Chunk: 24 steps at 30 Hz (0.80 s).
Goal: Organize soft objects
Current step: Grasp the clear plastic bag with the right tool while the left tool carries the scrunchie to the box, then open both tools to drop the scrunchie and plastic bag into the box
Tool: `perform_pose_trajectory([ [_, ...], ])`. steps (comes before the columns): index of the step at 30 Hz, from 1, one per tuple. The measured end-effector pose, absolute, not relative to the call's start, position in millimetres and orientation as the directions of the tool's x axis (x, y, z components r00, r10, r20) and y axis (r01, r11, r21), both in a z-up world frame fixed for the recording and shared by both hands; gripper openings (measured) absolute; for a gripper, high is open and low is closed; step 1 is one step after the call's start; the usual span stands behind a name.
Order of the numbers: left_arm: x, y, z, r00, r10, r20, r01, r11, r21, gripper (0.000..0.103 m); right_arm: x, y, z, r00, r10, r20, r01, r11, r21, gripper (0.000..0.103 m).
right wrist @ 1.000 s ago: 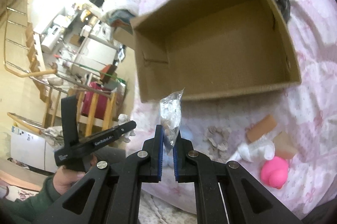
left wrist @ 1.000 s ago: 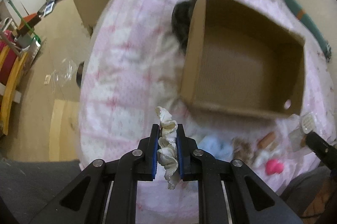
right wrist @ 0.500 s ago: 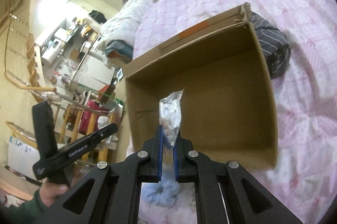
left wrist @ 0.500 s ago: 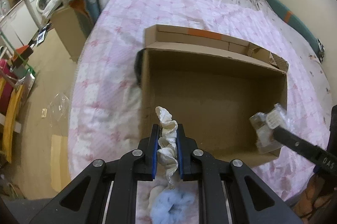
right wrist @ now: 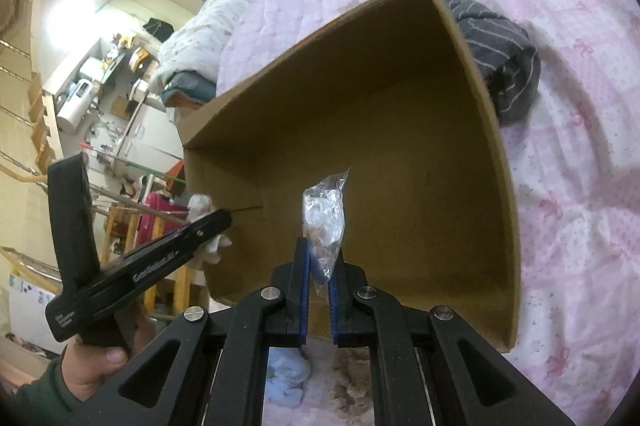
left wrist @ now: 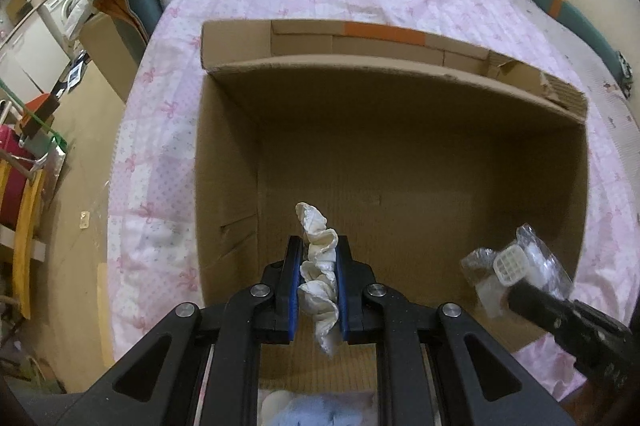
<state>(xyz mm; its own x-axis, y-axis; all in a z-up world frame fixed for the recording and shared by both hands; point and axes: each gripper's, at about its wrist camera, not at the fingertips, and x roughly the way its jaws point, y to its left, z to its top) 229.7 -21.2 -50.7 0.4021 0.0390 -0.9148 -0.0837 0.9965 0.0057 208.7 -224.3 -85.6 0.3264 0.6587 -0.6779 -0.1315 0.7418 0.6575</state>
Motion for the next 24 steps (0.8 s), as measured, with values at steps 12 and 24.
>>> perform_pose_trajectory([
  [12,233,-21,-74,0.372,0.049,-0.927,-0.107,0.994,0.009,0.03,219,-203,-96,0.303,0.593,-0.746,-0.13,0.802,0.583,0.01],
  [24,218,-20,-61,0.424,0.077,-0.903,-0.109,0.993,0.034,0.062,219,-193,-98,0.299,0.574,-0.763,-0.139,0.817,0.56,0.01],
])
